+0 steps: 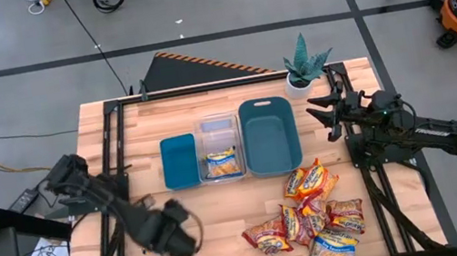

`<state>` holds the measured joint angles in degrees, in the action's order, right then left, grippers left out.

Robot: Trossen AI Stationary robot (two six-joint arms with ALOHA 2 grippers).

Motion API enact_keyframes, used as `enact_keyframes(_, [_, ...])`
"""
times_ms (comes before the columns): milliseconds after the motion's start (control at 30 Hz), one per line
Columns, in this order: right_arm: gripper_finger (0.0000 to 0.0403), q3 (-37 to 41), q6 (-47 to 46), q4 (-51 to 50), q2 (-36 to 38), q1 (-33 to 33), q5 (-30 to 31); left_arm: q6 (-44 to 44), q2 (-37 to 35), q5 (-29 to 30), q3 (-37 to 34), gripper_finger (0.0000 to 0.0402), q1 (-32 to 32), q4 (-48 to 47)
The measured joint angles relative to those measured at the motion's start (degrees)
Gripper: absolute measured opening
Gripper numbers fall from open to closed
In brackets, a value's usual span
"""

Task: Sort Maruchan noodles
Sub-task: Put the blue noodle pack into the transparent bin

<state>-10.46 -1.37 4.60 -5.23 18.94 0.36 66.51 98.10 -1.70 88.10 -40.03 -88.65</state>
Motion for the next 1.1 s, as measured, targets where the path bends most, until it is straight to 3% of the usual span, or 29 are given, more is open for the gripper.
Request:
enact_keyframes(100, [0.0153,0.0,0.0,0.0,0.0,0.0,0.0,7.9,-0.1,-7.1,-3.6,0.0121,-3.5,3.8])
enact_keyframes(200, [0.0153,0.0,0.0,0.0,0.0,0.0,0.0,14.7,-0.1,-10.4,-6.2,0.0121,-5.9,7.8])
enact_keyframes(600, [0.0153,0.0,0.0,0.0,0.0,0.0,0.0,36.9,-0.1,-7.9,-13.8,0.0135,-11.0,10.5])
enact_keyframes(800, [0.0153,0.0,0.0,0.0,0.0,0.0,0.0,38.5,-0.1,-8.5,-18.2,0.0137,-12.0,19.1])
enact_keyframes(1100, [0.0153,0.0,0.0,0.0,0.0,0.0,0.0,39.7,-1.3,-11.5,-24.8,0.0137,-13.1,24.6])
